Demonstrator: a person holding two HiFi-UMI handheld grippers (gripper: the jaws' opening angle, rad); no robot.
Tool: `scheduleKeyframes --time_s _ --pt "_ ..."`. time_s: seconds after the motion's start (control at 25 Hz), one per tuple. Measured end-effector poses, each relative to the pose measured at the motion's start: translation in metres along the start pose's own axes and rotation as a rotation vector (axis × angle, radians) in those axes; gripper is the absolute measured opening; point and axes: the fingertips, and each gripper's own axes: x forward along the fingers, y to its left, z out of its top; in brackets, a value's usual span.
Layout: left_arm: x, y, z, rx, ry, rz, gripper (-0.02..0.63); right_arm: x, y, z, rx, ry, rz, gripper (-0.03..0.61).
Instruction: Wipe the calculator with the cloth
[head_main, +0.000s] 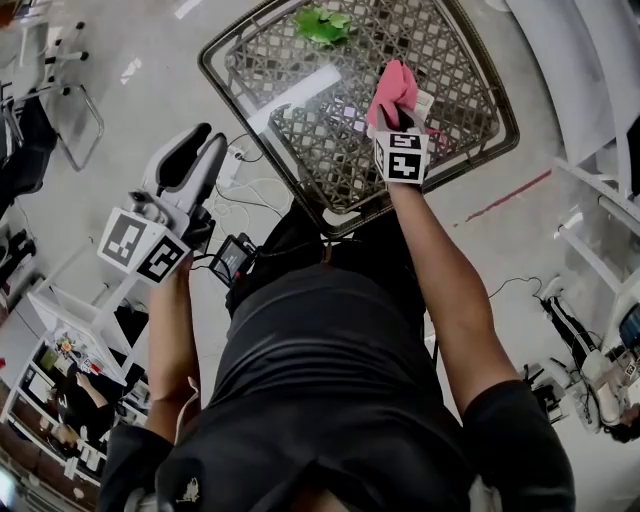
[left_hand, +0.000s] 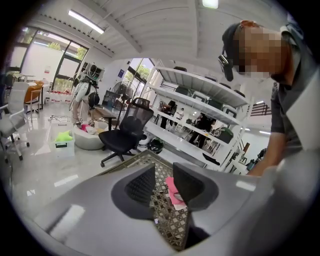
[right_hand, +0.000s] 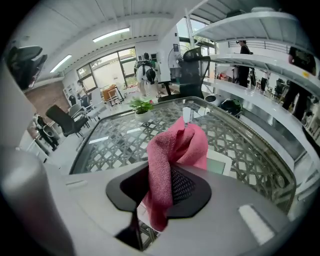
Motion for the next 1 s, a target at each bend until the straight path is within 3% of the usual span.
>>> scheduleKeyframes --time_s 0.28,0.52,0.72,1.0 --pt "-0.004 0.002 -0.002 -0.004 -0.003 0.002 0.17 0.003 0.021 -0.004 -0.07 0.012 0.042 0.086" --pt "0.0 0.0 -0.002 0.0 0.0 -0.003 0.17 0.0 0.021 -0.016 -0.214 0.029 0.066 0.086" --pt "0.007 -0.002 -0.001 0.003 0.006 -0.011 0.17 -0.008 0.011 -0.031 -0.351 0.045 0.074 0.086" --pt "0.02 -0.013 0.0 0.01 0.016 -0.035 0.17 -0.023 -0.024 -0.048 -0.42 0.065 0.049 0.086"
